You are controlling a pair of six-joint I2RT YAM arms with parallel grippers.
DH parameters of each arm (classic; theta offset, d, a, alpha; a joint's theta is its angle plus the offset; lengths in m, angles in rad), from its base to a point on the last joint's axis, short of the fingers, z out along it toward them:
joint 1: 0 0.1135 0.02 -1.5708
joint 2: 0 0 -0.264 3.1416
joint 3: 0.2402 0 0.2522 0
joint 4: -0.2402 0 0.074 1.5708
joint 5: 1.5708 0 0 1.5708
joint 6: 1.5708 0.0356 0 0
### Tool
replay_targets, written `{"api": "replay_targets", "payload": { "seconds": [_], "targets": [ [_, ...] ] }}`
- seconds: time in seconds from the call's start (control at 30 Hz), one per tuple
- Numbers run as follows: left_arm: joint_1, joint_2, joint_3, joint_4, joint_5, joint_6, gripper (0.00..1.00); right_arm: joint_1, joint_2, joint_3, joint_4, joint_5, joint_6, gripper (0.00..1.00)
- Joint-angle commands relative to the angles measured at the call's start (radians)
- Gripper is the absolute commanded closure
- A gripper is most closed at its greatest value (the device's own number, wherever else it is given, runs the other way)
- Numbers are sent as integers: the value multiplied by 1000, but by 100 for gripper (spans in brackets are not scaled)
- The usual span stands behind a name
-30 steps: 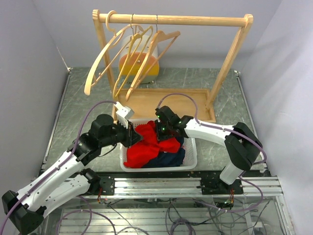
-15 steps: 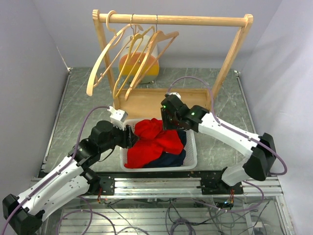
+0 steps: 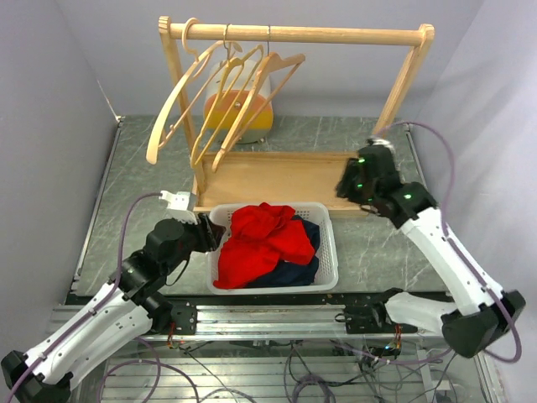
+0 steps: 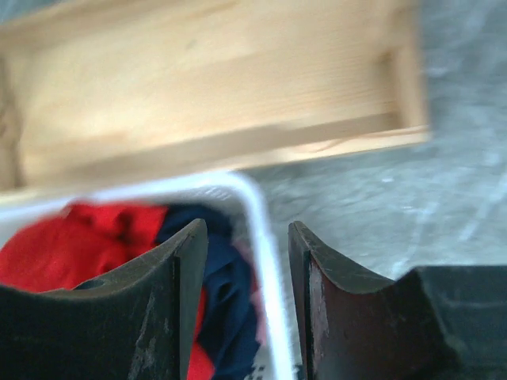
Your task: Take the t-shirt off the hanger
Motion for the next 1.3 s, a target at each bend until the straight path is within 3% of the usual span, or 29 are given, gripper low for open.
{"api": "replay_targets", "payload": {
  "seconds": [0.0,0.17,0.33,0.47,0.7,0.73,0.87,0.93,1.03,1.27],
  "targets": [
    [9,-46,-29,3,-147,-66,41,-272,-59,-59,10,-112,-106,54],
    [56,-25,-43,22,-171,-99,41,-571,-77,-113,55,-285,-199,54],
    [204,32,-70,89,-91,-110,42,-817,-74,-159,88,-395,-246,54],
    [384,76,-88,140,40,-127,42,-836,-73,-172,88,-338,-226,51],
    [665,158,-92,210,195,-133,42,-836,-155,-194,83,-234,-225,37],
    [671,170,-84,214,182,-129,42,-836,-167,-199,86,-230,-223,32],
    [671,195,-25,228,136,-41,38,-836,-194,-222,91,-204,-214,30],
    [671,195,-2,215,98,30,33,-836,-202,-238,98,-193,-212,23],
    [672,187,13,230,71,109,20,-836,-219,-247,112,-186,-217,23],
    [672,167,33,252,79,176,14,-836,-300,-278,208,-195,-238,23]
  ]
}}
